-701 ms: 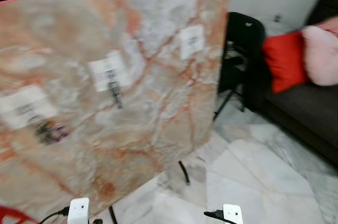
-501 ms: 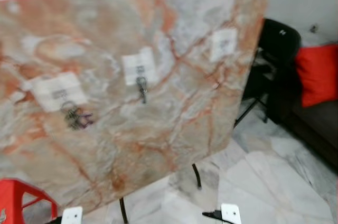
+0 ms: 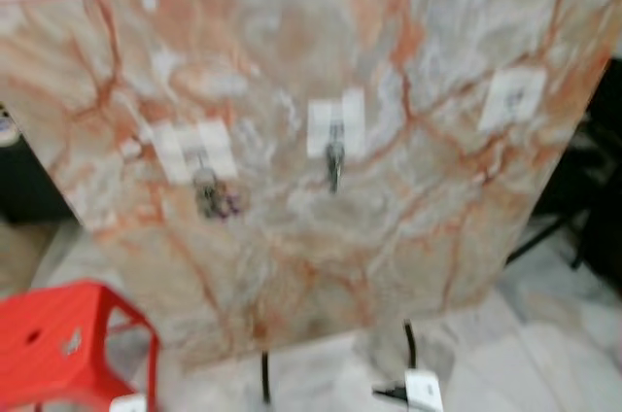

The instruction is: Hang keys on a hook

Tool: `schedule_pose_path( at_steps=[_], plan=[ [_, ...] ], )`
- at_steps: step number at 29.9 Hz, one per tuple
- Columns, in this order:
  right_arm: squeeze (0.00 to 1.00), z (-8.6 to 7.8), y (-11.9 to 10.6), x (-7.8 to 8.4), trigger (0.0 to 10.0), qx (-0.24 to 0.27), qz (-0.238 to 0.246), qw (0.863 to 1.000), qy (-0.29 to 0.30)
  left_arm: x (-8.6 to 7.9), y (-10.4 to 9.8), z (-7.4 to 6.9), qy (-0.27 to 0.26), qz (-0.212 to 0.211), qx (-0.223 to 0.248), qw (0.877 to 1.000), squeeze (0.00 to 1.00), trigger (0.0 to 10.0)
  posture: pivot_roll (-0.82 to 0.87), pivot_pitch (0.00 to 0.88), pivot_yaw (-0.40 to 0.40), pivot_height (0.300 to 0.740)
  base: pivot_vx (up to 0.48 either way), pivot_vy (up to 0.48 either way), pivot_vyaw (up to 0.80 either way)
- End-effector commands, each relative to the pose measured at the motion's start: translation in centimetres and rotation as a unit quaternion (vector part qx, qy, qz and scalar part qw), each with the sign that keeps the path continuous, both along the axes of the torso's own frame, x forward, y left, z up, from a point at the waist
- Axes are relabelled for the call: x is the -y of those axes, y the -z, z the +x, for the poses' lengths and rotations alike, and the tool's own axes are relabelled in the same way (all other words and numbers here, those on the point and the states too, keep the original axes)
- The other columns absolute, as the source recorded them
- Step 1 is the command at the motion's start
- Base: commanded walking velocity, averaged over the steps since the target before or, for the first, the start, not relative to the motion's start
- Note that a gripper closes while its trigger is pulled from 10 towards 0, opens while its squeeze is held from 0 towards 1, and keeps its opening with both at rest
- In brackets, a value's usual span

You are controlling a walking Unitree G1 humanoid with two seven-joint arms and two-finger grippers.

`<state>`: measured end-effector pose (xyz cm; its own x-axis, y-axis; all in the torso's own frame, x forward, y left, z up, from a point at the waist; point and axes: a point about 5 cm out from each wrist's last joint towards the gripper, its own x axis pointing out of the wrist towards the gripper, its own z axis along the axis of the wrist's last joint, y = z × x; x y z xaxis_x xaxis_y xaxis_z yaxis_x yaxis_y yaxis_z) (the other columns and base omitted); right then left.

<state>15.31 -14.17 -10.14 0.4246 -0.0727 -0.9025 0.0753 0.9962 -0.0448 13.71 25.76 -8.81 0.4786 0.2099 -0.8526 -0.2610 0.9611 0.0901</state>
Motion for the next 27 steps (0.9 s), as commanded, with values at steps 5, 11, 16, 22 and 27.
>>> schedule_pose_path(
  at_steps=[5,11,16,22,27],
  plan=[
    [0.00,0.38,-0.14,-0.50,10.0,0.003,0.003,1.000,-0.002,0.04,0.28,-0.73,0.017,0.008,-0.019,1.000,0.00,10.0,0.03,0.000,0.007,0.728,0.000,0.000,0.79],
    [0.00,0.37,-0.14,-0.52,10.0,0.004,0.005,1.000,-0.007,0.05,0.23,-0.60,0.022,0.010,-0.015,1.000,0.00,10.0,0.03,0.000,0.005,0.728,0.000,0.000,0.76],
    [0.00,0.39,-0.15,-0.50,10.0,0.005,0.005,1.000,-0.009,-0.02,0.16,-0.50,0.027,0.010,-0.013,0.999,0.00,10.0,0.04,0.000,0.003,0.728,0.000,0.000,0.77],
    [0.00,0.61,-0.23,-0.42,10.0,0.005,0.014,1.000,-0.010,-0.11,0.04,-0.24,0.040,0.015,-0.013,0.999,0.00,10.0,0.04,0.000,-0.012,0.728,0.000,0.000,0.00],
    [0.00,0.85,-0.32,-0.33,10.0,0.007,0.012,1.000,-0.004,0.01,0.01,-0.04,0.035,0.007,-0.009,0.999,0.00,10.0,0.05,0.000,-0.020,0.728,0.000,0.000,0.00]
  ],
)
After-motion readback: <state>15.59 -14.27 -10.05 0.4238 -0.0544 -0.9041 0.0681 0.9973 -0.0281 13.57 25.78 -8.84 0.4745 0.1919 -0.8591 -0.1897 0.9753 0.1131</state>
